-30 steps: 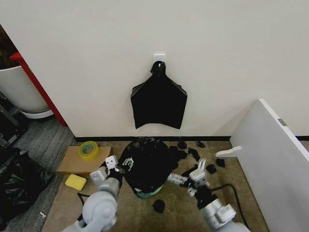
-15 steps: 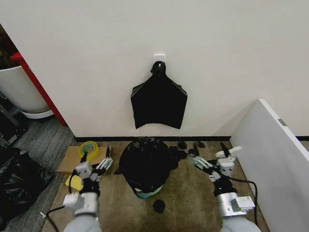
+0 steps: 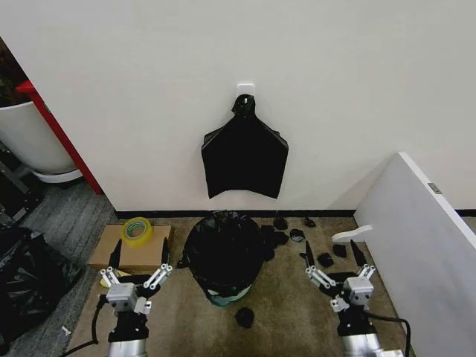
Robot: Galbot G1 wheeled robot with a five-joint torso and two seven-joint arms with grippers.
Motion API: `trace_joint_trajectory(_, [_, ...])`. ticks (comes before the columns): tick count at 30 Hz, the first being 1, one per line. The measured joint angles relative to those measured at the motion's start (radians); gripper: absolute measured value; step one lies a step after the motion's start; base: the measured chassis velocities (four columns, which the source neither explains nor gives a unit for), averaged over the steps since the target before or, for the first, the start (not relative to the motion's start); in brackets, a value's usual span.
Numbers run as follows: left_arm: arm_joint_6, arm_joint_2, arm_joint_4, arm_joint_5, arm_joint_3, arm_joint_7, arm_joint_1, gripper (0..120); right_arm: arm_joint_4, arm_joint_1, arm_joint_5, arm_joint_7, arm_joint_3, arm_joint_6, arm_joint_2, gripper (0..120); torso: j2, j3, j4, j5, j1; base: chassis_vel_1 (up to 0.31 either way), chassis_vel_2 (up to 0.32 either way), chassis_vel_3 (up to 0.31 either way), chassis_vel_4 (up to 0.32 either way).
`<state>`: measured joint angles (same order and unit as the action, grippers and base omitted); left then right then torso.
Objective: Place the garbage bag over the trash bin.
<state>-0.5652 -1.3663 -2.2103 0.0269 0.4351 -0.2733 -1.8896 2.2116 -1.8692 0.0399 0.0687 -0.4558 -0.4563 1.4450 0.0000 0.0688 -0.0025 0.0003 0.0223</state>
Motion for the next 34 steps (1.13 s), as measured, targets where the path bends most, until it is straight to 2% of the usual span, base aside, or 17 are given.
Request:
trace_joint_trajectory(6, [-0.013, -0.016, 0.005, 0.025, 0.001, -0.002, -0.012, 100, 0.005, -0.003, 0.015, 0.001, 0.006, -0.003, 0.004, 100, 0.0, 0.0, 0.0, 0.0, 0.0, 0.0, 0.0, 0.0, 0.0])
trace_joint_trajectory(34, [-0.006, -0.014, 0.008, 0.016, 0.0, -0.006, -0.007, 100, 0.007, -0.001, 0.013, 0.003, 0.008, 0.002, 0.002, 100, 0.0, 0.0, 0.0, -0.0001, 0.0, 0.0, 0.0, 0.0, 0.0])
